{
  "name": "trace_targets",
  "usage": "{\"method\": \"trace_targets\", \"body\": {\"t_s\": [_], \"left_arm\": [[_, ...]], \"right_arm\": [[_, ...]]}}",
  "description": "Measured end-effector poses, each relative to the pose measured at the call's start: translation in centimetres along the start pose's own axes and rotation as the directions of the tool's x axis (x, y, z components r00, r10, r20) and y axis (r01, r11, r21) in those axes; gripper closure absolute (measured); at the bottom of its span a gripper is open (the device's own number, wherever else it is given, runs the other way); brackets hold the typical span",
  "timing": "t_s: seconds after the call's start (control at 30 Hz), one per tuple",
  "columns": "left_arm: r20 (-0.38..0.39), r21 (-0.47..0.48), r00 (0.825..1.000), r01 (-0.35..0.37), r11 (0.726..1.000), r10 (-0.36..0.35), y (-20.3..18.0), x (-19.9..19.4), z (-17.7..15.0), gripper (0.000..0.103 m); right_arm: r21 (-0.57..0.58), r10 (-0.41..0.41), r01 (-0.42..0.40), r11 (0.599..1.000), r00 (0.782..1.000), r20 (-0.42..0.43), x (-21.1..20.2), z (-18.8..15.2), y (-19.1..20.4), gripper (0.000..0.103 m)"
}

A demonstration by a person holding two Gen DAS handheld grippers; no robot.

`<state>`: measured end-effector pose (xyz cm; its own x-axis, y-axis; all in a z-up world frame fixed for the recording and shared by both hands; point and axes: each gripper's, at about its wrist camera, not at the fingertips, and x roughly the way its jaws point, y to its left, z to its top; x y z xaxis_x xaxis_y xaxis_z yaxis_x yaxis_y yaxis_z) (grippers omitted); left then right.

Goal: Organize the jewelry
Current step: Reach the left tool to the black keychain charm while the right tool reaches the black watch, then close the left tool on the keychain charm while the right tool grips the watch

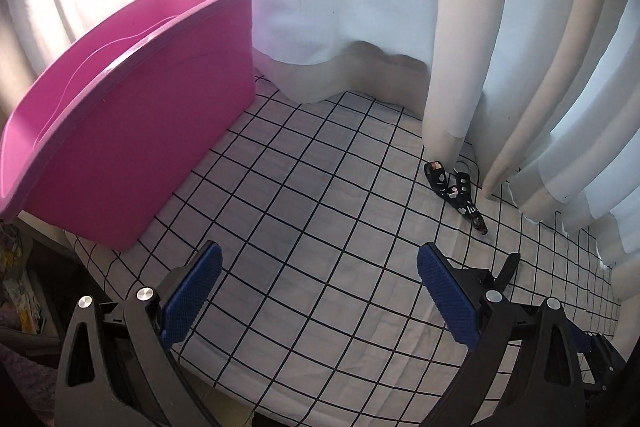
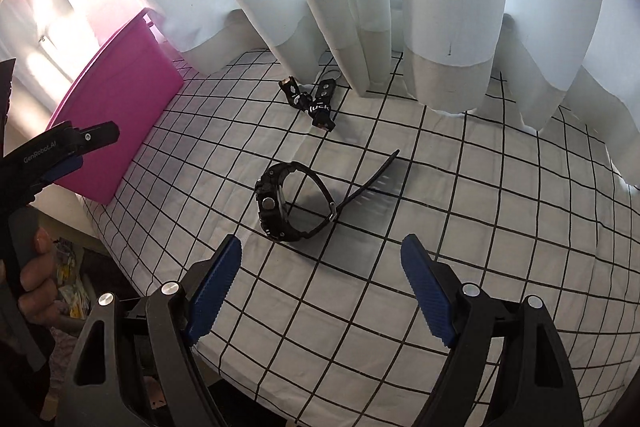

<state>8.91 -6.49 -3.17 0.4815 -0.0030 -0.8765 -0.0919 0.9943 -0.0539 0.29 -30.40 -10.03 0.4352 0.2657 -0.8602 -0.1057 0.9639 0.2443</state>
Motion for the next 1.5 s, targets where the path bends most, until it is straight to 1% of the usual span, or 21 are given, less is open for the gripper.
{"method": "trace_targets", "body": {"t_s": [0.1, 0.17, 0.27, 0.4, 0.53, 0.63, 0.73, 0.8, 1.03, 1.1, 1.2, 1.27, 1.37, 1.43, 1.47, 1.5], "left_arm": [[0.011, 0.062, 1.000, 0.020, 0.998, -0.021, -0.9, 1.7, 0.9, 0.007], [0.004, 0.098, 0.999, 0.033, 0.995, -0.033, -1.5, 3.1, 1.6, 0.007], [-0.027, 0.140, 0.997, 0.070, 0.988, -0.066, -2.2, 5.5, 2.4, 0.007], [-0.059, 0.196, 0.993, 0.107, 0.975, -0.098, -3.6, 8.5, 3.0, 0.007], [-0.076, 0.227, 0.988, 0.146, 0.963, -0.131, -5.2, 11.0, 3.7, 0.007], [-0.098, 0.253, 0.983, 0.178, 0.951, -0.158, -6.5, 12.3, 4.2, 0.007], [-0.107, 0.275, 0.974, 0.220, 0.936, -0.198, -8.0, 12.8, 4.5, 0.007], [-0.109, 0.294, 0.971, 0.235, 0.926, -0.212, -9.0, 13.0, 4.5, 0.007], [-0.139, 0.340, 0.962, 0.270, 0.901, -0.236, -12.3, 14.5, 4.5, 0.007], [-0.148, 0.376, 0.964, 0.262, 0.889, -0.222, -13.4, 15.1, 4.4, 0.007], [-0.189, 0.427, 0.963, 0.258, 0.867, -0.193, -14.7, 16.6, 4.4, 0.007], [-0.198, 0.427, 0.961, 0.260, 0.866, -0.191, -14.9, 17.3, 4.3, 0.006], [-0.218, 0.422, 0.954, 0.283, 0.861, -0.206, -15.0, 17.9, 4.1, 0.006], [-0.200, 0.448, 0.961, 0.263, 0.854, -0.191, -15.1, 17.9, 3.7, 0.009], [-0.184, 0.471, 0.964, 0.258, 0.843, -0.192, -15.2, 17.7, 3.3, 0.011], [-0.178, 0.477, 0.962, 0.270, 0.836, -0.209, -15.0, 17.5, 3.1, 0.015]], "right_arm": [[0.035, 0.003, -0.004, 0.999, 1.000, 0.010, 1.5, -0.5, 0.8, 0.025], [0.059, -0.022, 0.022, 0.998, 1.000, 0.014, 2.7, -0.8, 1.2, 0.025], [0.104, -0.052, 0.049, 0.993, 0.998, 0.025, 4.3, -0.9, 1.9, 0.025], [0.154, -0.096, 0.092, 0.984, 0.995, 0.019, 6.3, -1.2, 2.8, 0.025], [0.175, -0.153, 0.147, 0.974, 0.988, 0.021, 8.1, -1.5, 3.7, 0.025], [0.186, -0.192, 0.182, 0.965, 0.981, 0.037, 8.7, -1.5, 4.2, 0.025], [0.201, -0.208, 0.196, 0.960, 0.977, 0.043, 9.4, -1.5, 4.3, 0.025], [0.214, -0.214, 0.199, 0.956, 0.976, 0.047, 9.7, -1.5, 4.2, 0.025], [0.213, -0.269, 0.248, 0.945, 0.961, 0.072, 10.3, -1.2, 4.4, 0.025], [0.212, -0.276, 0.255, 0.944, 0.958, 0.080, 10.5, -1.1, 4.5, 0.025], [0.209, -0.284, 0.262, 0.942, 0.955, 0.083, 10.7, -0.9, 4.5, 0.025], [0.205, -0.297, 0.275, 0.939, 0.951, 0.082, 11.0, -0.7, 4.7, 0.025], [0.188, -0.320, 0.301, 0.935, 0.944, 0.084, 11.4, -0.6, 5.2, 0.025], [0.182, -0.326, 0.307, 0.934, 0.941, 0.089, 11.6, -0.6, 5.4, 0.025], [0.183, -0.327, 0.307, 0.934, 0.940, 0.092, 11.6, -0.6, 5.4, 0.026], [0.184, -0.324, 0.303, 0.935, 0.941, 0.095, 11.5, -0.6, 5.3, 0.026]]}}
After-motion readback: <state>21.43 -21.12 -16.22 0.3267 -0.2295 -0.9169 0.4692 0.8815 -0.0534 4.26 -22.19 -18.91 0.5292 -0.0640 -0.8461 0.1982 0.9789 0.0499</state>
